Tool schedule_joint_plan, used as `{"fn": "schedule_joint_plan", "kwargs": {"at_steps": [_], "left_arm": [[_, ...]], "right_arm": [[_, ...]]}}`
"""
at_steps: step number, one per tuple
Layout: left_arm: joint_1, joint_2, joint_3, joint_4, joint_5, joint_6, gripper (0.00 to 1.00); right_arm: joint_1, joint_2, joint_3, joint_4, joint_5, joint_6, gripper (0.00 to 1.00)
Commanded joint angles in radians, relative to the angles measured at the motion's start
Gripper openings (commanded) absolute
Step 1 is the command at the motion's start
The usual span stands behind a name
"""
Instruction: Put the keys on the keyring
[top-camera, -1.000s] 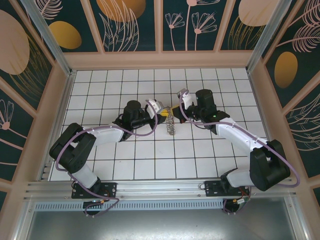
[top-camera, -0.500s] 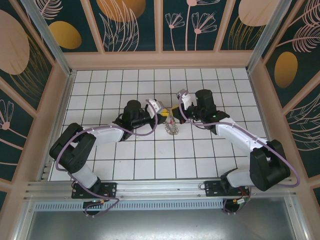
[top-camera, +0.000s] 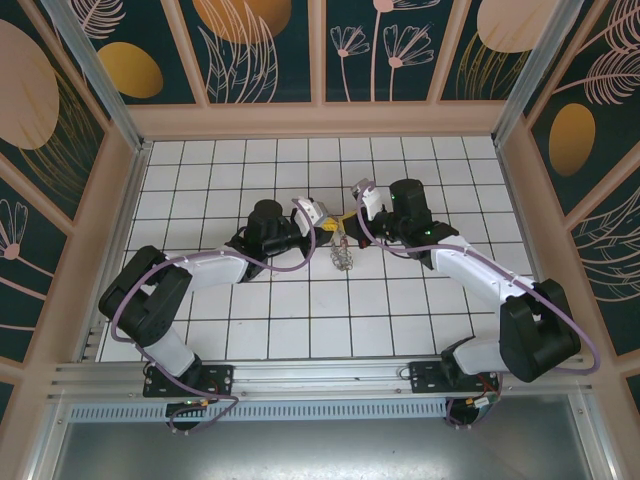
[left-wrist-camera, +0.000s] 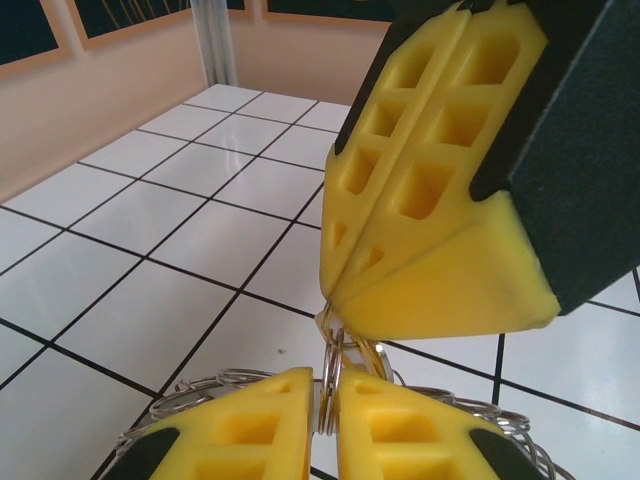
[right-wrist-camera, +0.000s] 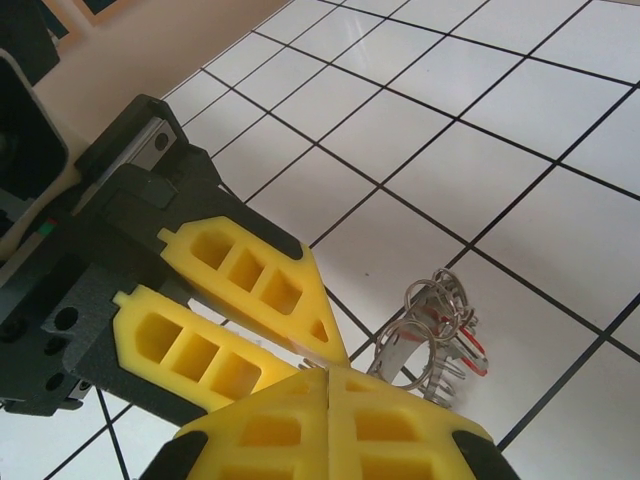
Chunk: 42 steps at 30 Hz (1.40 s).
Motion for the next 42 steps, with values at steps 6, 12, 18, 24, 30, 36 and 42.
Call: {"fn": "schedule_joint_plan", "kwargs": {"at_steps": [6, 12, 18, 24, 30, 36, 42], "left_arm": [[0.002, -0.008, 0.02, -0.011, 0.003, 0.009, 0.11], [0.002, -0.004, 0.027, -0.028, 0.008, 0.014, 0.0], [0.002, -0.011, 0.019, -0.01, 0.0, 0.015, 0.0], [0.002, -0.015, 0.01, 0.017, -0.004, 0.013, 0.0], [0.002, -0.007, 0.013, 0.02, 0.001, 0.009, 0.0], [0.002, -0.008, 0.013, 0.011, -0.006, 0.007, 0.07], [0.002, -0.01, 0.017, -0.002, -0.006, 0.009, 0.15]], "right_arm": [[0.017, -0.002, 0.058, -0.013, -0.059, -0.03, 0.0], [0.018, 0.0, 0.062, -0.02, -0.05, -0.034, 0.0], [0.011, -0.007, 0.043, -0.018, 0.045, -0.022, 0.0], [-0.012, -0.003, 0.022, -0.014, 0.118, 0.021, 0.0], [-0.012, -0.002, 0.033, 0.001, 0.05, 0.016, 0.0], [-0.001, 0.001, 0.048, 0.009, -0.027, -0.003, 0.0], [0.005, -0.003, 0.053, 0.008, -0.049, -0.012, 0.0]]}}
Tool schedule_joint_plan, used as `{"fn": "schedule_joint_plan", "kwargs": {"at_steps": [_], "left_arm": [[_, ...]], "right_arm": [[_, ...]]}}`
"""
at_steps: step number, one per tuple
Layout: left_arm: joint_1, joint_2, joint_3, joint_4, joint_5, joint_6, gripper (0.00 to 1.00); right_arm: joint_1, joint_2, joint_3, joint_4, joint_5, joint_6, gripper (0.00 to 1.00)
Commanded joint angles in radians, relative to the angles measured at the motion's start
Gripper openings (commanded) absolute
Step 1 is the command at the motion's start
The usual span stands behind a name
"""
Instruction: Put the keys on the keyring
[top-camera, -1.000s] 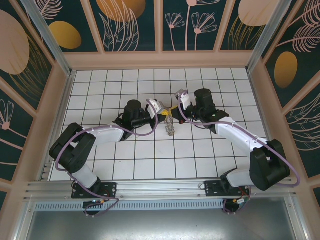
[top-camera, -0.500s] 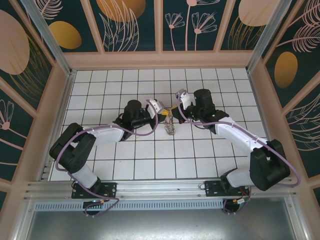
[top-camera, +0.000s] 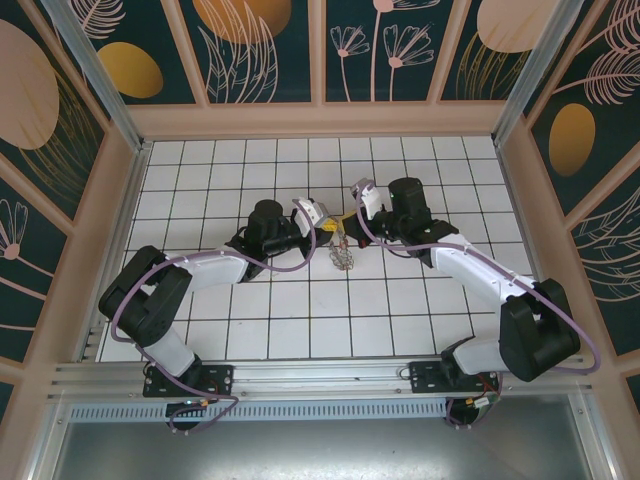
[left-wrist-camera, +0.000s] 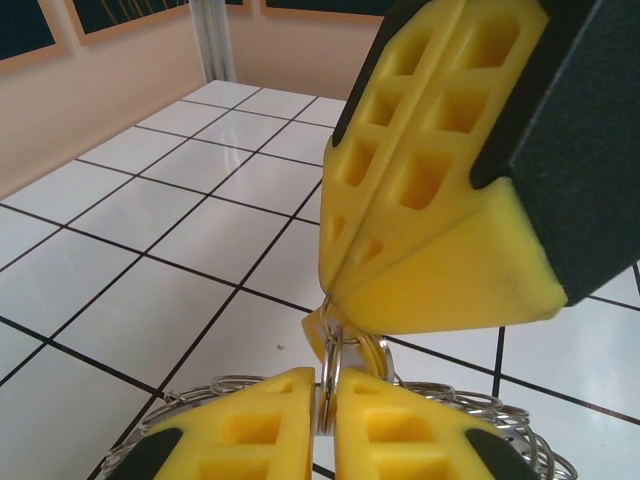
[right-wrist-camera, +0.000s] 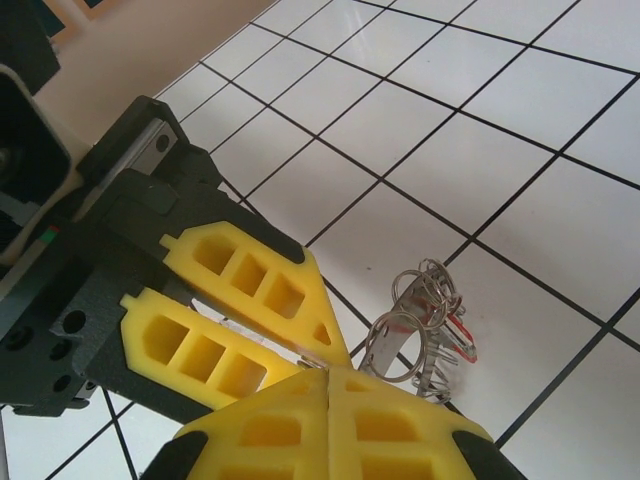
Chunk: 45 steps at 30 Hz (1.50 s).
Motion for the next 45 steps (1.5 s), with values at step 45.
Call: {"fn": "schedule_joint_plan", "kwargs": {"at_steps": [45], "left_arm": [[0.002, -0.03, -0.001, 0.017, -0.007, 0.006, 0.0]], "right_arm": [[0.019, -0.042, 0.009, 0.04, 0.061, -0.018, 0.0]]}}
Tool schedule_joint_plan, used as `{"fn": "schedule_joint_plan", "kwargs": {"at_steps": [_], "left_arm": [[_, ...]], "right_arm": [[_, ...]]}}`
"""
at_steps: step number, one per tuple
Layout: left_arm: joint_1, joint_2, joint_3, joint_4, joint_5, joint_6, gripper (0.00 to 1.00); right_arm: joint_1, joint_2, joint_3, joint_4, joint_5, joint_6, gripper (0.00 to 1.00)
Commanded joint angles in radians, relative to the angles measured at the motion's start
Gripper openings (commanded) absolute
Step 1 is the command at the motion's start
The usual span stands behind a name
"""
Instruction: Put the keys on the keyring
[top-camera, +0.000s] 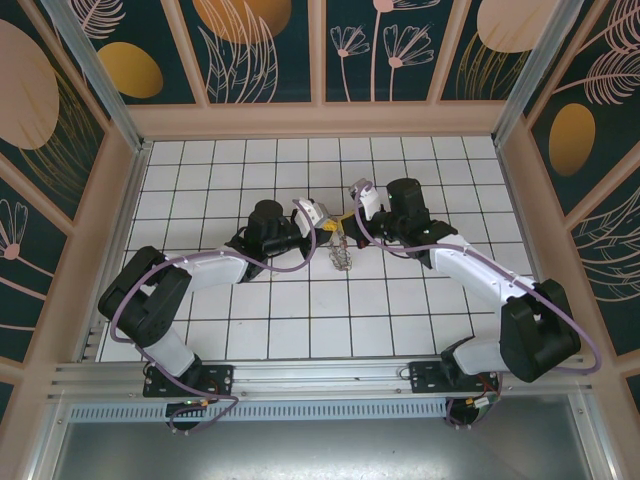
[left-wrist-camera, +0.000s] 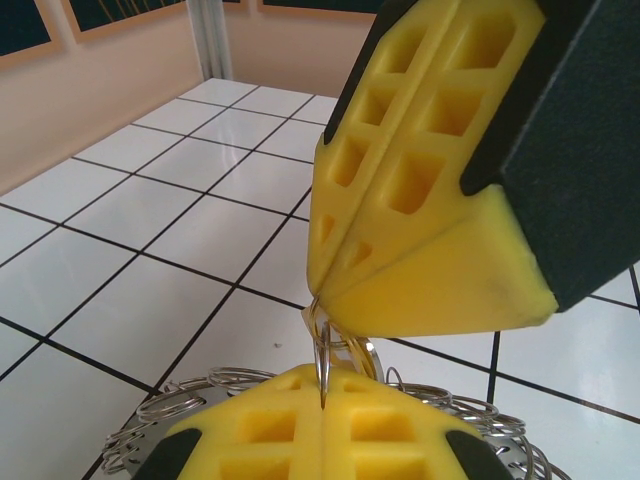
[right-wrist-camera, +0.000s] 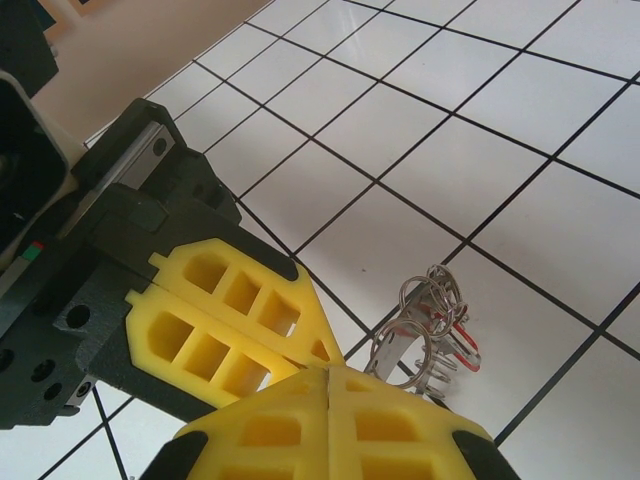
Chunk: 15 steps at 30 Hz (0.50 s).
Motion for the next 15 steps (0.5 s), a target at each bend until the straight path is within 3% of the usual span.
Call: {"fn": "schedule_joint_plan", "kwargs": {"at_steps": [1, 15], "left_arm": [[0.003, -0.023, 0.004, 0.022, -0.009, 0.007, 0.0], [0.003, -0.024, 0.003, 0.055, 0.003, -0.016, 0.0]], "right_arm": [[0.002, -0.039, 0.004, 0.045, 0.028, -0.007, 0.0], [-0.034, -0.04, -0.043, 0.089, 0.087, 0.055, 0.0]]}}
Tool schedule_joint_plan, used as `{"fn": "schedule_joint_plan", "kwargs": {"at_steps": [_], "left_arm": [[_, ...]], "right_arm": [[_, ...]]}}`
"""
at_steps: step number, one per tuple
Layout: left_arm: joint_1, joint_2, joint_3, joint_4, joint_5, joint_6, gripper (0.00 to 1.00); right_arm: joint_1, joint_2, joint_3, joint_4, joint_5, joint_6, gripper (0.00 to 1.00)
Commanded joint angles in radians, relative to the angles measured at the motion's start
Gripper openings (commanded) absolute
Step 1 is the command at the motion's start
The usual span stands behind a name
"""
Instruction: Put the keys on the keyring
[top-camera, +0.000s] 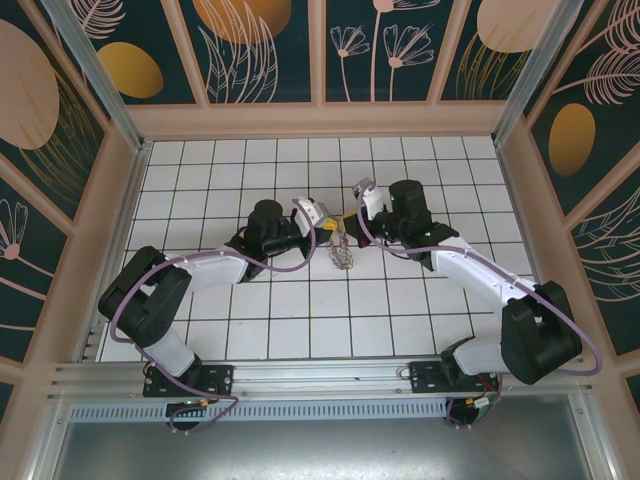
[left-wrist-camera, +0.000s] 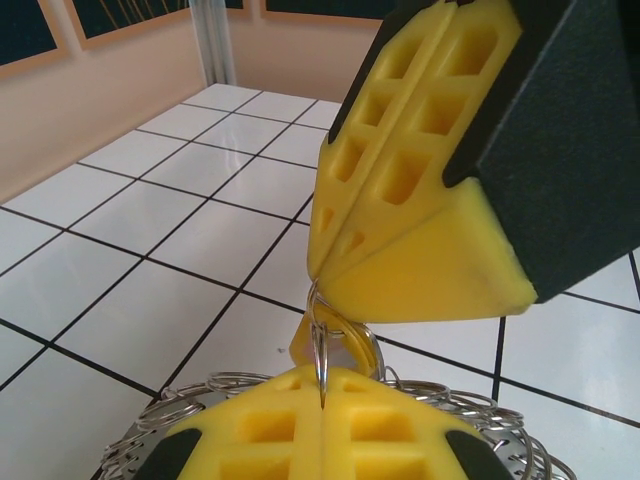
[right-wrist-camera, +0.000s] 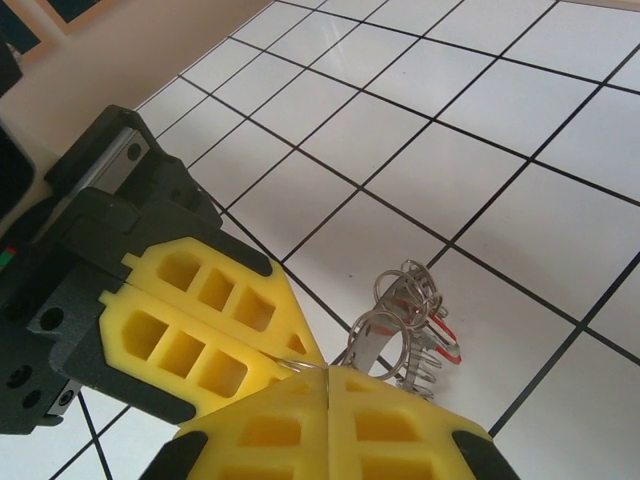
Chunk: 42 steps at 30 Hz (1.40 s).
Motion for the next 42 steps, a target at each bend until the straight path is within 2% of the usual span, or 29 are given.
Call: {"fn": "schedule_joint_plan", "kwargs": {"at_steps": [1, 7, 12, 22, 30, 36, 39, 42], "left_arm": [[0.003, -0.024, 0.006, 0.044, 0.005, -0.015, 0.0], [0.003, -0.02, 0.014, 0.036, 0.003, -0.013, 0.01], [0.003, -0.013, 0.026, 0.022, 0.01, -0.012, 0.15], [0.003, -0.01, 0.033, -0.005, 0.008, -0.006, 0.18], [0.003, -0.007, 0.038, -0.021, -0.004, 0.001, 0.14], [0.003, -0.01, 0.036, -0.025, -0.026, 0.002, 0.03], [0.003, -0.01, 0.034, -0.03, -0.03, 0.002, 0.0], [0.002, -0.017, 0.029, -0.025, -0.027, 0.002, 0.0]], "right_arm": [[-0.022, -0.029, -0.015, 0.048, 0.064, 0.019, 0.0], [-0.018, -0.041, -0.008, 0.073, -0.037, 0.006, 0.0], [-0.008, -0.035, 0.013, 0.073, -0.097, -0.01, 0.0], [0.02, -0.015, 0.045, 0.019, -0.051, -0.059, 0.0], [0.023, -0.018, 0.048, 0.009, -0.051, -0.067, 0.0], [0.023, -0.028, 0.037, 0.002, -0.021, -0.071, 0.0], [0.006, -0.028, 0.018, 0.008, 0.03, -0.054, 0.0], [-0.029, -0.02, 0.007, 0.003, 0.018, -0.023, 0.0]]}}
